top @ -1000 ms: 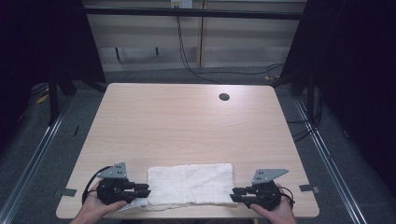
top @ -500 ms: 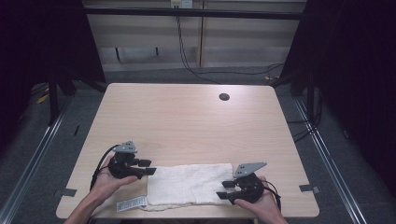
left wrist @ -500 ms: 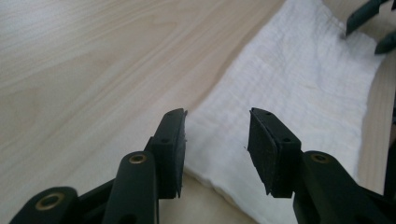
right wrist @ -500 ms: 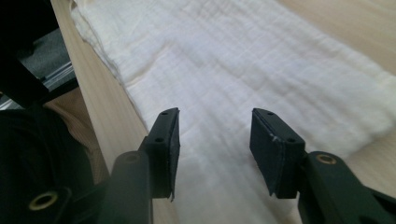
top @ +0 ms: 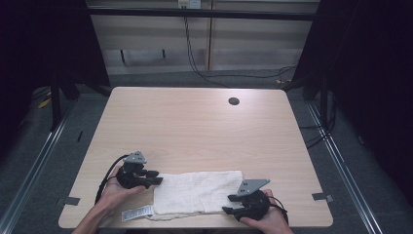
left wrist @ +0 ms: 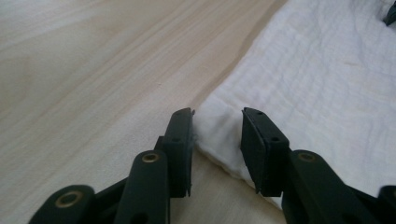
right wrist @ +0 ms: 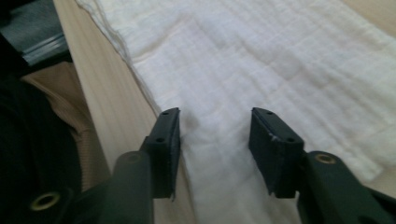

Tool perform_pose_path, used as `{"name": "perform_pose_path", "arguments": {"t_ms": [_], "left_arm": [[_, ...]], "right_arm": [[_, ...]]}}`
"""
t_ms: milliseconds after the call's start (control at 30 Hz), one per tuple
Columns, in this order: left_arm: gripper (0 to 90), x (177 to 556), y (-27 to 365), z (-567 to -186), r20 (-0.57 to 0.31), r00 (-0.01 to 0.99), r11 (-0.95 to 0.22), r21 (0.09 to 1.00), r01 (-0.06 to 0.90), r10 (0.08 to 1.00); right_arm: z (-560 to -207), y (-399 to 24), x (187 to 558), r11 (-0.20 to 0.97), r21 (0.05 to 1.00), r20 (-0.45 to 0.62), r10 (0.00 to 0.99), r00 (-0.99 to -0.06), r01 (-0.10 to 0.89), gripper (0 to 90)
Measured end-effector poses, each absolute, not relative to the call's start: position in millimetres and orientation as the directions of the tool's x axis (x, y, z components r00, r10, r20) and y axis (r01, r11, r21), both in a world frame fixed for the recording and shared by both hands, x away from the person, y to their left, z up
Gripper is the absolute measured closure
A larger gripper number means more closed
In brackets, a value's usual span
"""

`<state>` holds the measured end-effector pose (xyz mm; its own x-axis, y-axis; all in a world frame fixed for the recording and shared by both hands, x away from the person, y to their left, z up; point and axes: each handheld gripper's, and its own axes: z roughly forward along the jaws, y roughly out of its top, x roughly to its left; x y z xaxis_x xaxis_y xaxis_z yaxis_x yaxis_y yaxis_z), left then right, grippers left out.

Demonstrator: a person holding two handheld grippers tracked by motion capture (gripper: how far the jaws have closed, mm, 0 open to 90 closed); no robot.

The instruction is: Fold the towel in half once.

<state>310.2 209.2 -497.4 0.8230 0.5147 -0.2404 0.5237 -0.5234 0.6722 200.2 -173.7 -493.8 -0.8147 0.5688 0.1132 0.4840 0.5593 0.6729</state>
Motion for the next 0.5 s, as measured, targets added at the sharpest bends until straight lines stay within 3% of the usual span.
{"name": "perform_pose_path", "arguments": {"t_ms": [33,67,200,267,500], "left_arm": [[70.1,310,208,-498,-0.238,0.825,-0.525,0.674,0.52,0.513],[70.1,310,208,-498,-0.237,0.825,-0.527,0.672,0.52,0.512],[83.9,317,198,-496,-0.245,0.833,-0.536,0.669,0.515,0.495],[86.1,319,191,-495,-0.232,0.844,-0.556,0.663,0.501,0.484],[87.0,324,184,-496,-0.269,0.832,-0.533,0.664,0.525,0.484]], "right_arm": [[-493,-174,200,0.569,0.67,0.09,0.577,-0.812,0.478,65.7],[-493,-174,200,0.569,0.67,0.09,0.577,-0.812,0.478,65.7],[-493,-177,204,0.572,0.662,0.08,0.589,-0.804,0.485,81.0],[-493,-181,208,0.56,0.66,0.105,0.591,-0.8,0.501,84.6],[-492,-197,209,0.521,0.647,0.146,0.632,-0.761,0.557,86.3]]}}
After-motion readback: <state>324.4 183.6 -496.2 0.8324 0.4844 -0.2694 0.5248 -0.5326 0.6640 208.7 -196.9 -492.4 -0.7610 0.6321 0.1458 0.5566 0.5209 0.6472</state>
